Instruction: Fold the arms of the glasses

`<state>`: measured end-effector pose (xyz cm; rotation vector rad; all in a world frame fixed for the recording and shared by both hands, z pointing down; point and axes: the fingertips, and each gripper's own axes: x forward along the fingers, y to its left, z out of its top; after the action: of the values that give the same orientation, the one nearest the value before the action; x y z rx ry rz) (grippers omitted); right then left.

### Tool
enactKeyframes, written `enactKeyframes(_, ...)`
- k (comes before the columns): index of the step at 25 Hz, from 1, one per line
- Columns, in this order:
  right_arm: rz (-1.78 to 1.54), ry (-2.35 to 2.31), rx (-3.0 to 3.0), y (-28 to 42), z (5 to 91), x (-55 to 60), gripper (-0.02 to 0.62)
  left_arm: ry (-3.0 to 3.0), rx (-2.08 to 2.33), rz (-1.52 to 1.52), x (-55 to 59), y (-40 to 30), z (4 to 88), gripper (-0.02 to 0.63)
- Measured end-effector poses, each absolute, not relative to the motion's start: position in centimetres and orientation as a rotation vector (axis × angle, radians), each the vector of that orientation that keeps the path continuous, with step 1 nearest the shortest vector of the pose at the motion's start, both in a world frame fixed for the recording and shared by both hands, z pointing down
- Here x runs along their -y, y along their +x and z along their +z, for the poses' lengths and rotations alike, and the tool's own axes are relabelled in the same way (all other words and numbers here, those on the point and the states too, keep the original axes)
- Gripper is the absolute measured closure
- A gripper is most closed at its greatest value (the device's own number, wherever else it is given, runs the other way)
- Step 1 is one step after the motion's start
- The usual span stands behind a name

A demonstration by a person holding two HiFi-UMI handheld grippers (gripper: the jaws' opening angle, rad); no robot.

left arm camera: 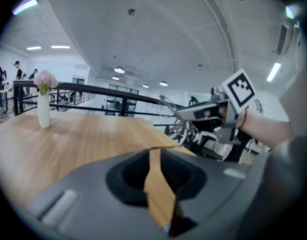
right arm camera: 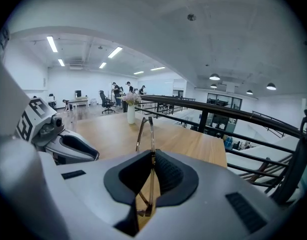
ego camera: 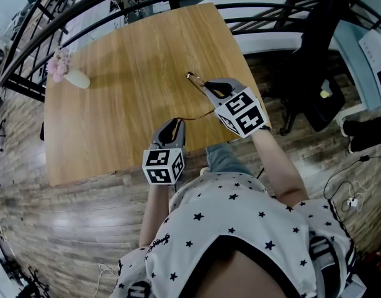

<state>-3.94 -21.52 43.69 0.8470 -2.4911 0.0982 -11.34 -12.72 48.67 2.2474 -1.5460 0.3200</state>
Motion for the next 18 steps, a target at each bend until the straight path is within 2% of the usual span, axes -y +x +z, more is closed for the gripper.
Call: enactKeyframes(18,0.108,0.766,2.506,-4.8,44.6,19.4,0.574,2.248,1.640,0.249,14.9,-12.1,45.8,0.569)
